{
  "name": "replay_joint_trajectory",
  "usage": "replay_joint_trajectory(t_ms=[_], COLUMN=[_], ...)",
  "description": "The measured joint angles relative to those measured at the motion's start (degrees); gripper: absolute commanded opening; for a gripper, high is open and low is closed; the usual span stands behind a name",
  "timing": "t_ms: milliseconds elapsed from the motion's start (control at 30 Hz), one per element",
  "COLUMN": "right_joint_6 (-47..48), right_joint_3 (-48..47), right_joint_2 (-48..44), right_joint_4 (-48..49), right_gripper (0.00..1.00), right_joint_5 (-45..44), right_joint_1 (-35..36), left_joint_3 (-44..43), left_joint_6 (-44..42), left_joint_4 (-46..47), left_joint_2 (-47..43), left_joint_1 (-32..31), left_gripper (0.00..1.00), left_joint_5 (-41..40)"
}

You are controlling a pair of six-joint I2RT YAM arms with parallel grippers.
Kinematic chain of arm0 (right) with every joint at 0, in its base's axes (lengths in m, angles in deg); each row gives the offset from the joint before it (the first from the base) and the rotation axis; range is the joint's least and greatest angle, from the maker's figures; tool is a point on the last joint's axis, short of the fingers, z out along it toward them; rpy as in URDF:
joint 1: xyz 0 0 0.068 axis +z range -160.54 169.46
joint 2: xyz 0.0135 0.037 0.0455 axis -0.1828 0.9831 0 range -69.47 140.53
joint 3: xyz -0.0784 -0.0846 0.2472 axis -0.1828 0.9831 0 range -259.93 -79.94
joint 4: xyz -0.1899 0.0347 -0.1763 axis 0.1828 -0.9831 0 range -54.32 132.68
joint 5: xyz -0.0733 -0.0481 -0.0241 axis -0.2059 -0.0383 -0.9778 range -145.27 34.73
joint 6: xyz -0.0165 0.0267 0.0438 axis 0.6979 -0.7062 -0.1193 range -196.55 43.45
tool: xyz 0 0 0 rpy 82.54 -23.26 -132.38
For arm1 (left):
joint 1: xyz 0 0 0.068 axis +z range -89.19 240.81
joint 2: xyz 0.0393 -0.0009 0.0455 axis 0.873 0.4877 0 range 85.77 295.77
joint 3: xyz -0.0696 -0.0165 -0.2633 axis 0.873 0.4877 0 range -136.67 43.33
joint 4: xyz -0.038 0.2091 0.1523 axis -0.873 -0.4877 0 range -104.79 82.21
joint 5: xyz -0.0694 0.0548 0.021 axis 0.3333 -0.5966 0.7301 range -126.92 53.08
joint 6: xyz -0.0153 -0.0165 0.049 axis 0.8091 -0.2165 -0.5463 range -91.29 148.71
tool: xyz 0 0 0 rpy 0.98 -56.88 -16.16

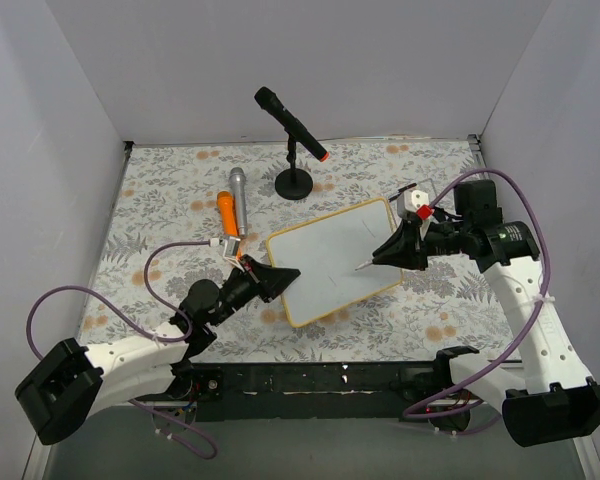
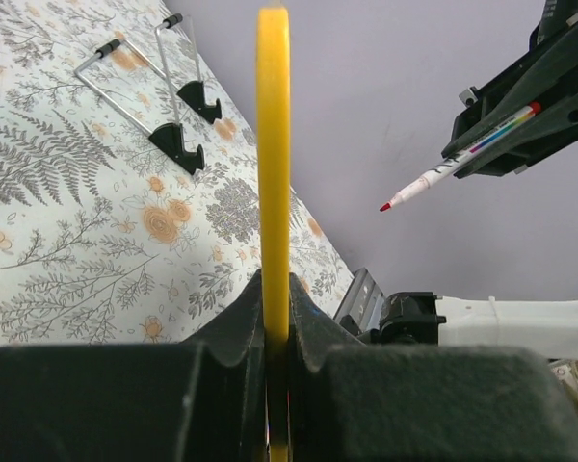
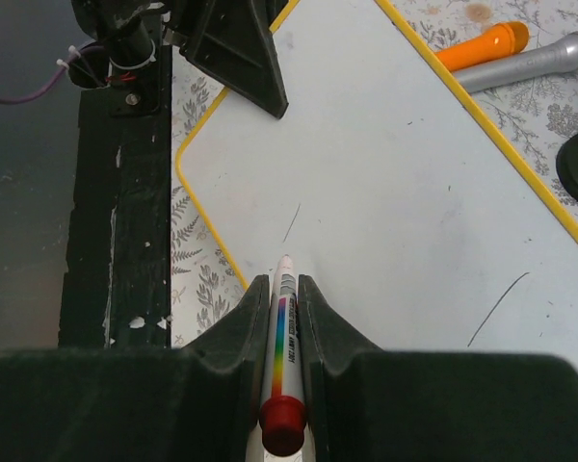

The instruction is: Write a sentence on the whiteboard

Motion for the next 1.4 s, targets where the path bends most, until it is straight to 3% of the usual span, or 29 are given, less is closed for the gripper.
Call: replay_joint_trajectory(t_ms=[167,500,1400], right_joint_6=[-1.1,-2.3,-5.7], right_joint_3=[0.8,2.0,1.9], right_joint_2=[-0.4,-0.9,-2.3], right_joint_4=[1.1,4.6,10.1], right_gripper=[0.01,0.01,0.01], right_joint_5=[-0.3,-2.3,-5.9], right_joint_1=[2.0,5.5,5.7], left_joint_3=[2.5,1.8,-5.7], left_joint_6=[1.6,2.4,1.2], left_joint_4=[-2.0,-3.8,-4.2], left_joint_2=[-3.6,1.6,8.6], left_joint_1=[-3.7,-8.7,-9.0], left_gripper=[0.0,0.0,0.0], left_joint_5=[-7.1,-12.9,-12.1])
